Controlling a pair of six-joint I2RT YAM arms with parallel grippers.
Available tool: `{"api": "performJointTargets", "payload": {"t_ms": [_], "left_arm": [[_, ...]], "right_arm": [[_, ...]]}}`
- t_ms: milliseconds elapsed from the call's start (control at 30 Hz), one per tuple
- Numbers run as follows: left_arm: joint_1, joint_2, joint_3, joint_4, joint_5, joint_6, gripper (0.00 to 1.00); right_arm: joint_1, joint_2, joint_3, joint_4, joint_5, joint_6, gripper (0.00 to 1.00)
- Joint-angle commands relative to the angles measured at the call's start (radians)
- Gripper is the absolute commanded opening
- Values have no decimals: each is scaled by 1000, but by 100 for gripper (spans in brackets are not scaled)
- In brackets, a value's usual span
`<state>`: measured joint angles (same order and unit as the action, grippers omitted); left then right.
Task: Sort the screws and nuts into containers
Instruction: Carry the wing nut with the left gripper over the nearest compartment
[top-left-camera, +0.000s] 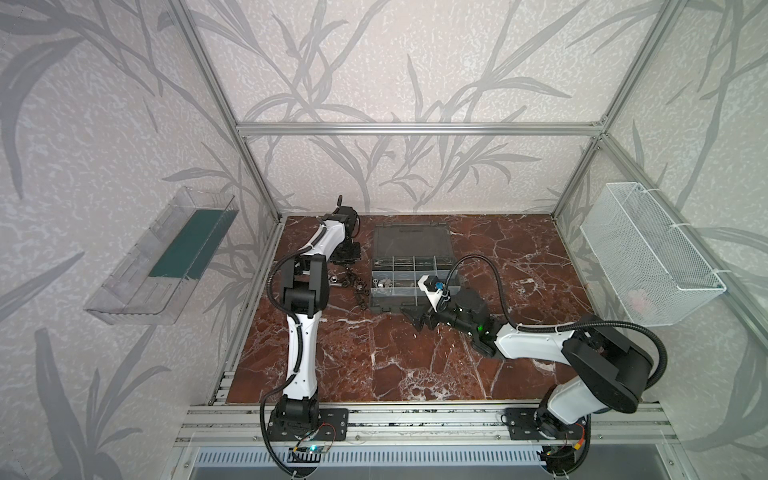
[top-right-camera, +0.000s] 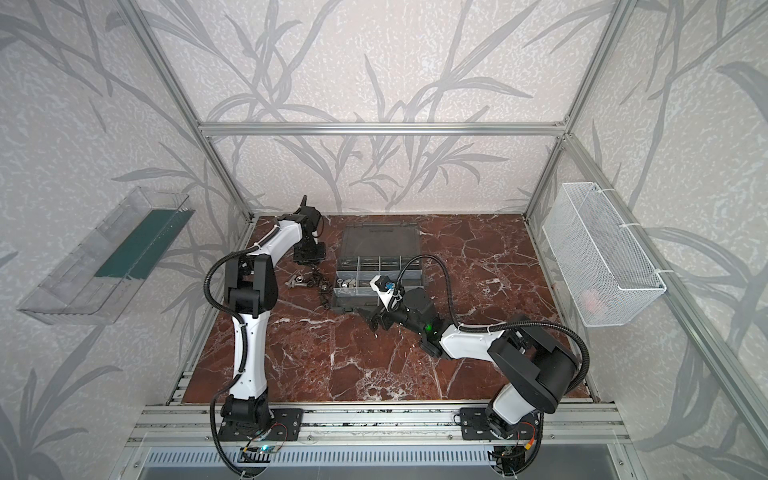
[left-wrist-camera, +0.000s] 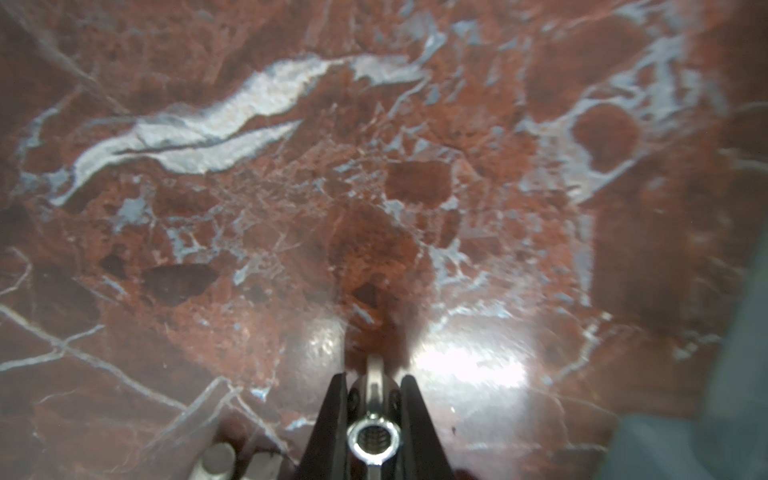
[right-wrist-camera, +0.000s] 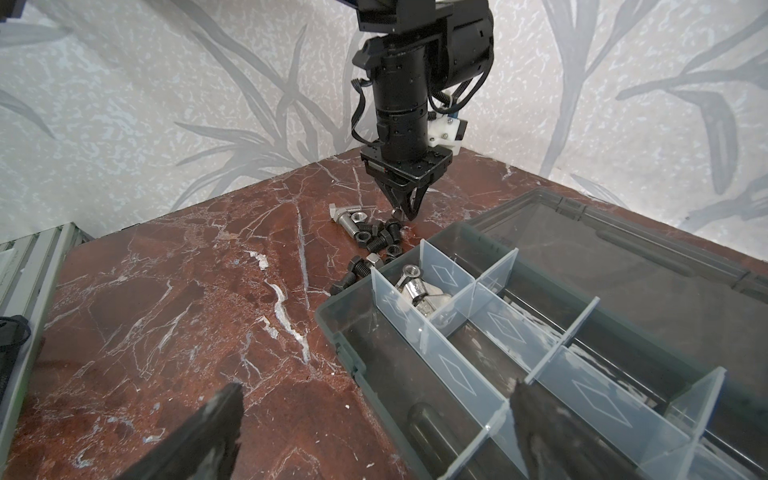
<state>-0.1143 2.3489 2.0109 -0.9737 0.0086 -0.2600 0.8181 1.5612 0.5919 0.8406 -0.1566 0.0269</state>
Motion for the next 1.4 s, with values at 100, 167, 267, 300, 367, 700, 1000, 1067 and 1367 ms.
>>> {"api": "performJointTargets", "payload": {"t_ms": [100,167,267,300,367,700,1000,1067,1367], "left_arm": [[-5,-154,-44,7,71,-27,12],[-7,-167,-42,5,106,-30,12],[-21,-197,-45,1,145,-44,12],[-29,-206,-48,0,149,-45,12],[-50,-228,-56,-6,145,-45,12],[-162,-283,-110,-31,194,-66,12],[-207,-349,-304,65,257,-98,12],[-217,-351,-327,85,264,-101,12],[-255,-315,-350,122,316,-124,13]], "right_arm": [[12,1,26,11,16,-18,99],[12,-2,25,11,20,-20,99],[12,-11,16,16,40,-25,99],[12,-12,14,19,48,-27,99],[12,-12,14,20,57,-30,99],[12,-3,15,18,98,-40,99],[12,-13,8,25,104,-36,99],[13,-8,9,25,102,-35,99],[12,-3,9,23,108,-42,99]]}}
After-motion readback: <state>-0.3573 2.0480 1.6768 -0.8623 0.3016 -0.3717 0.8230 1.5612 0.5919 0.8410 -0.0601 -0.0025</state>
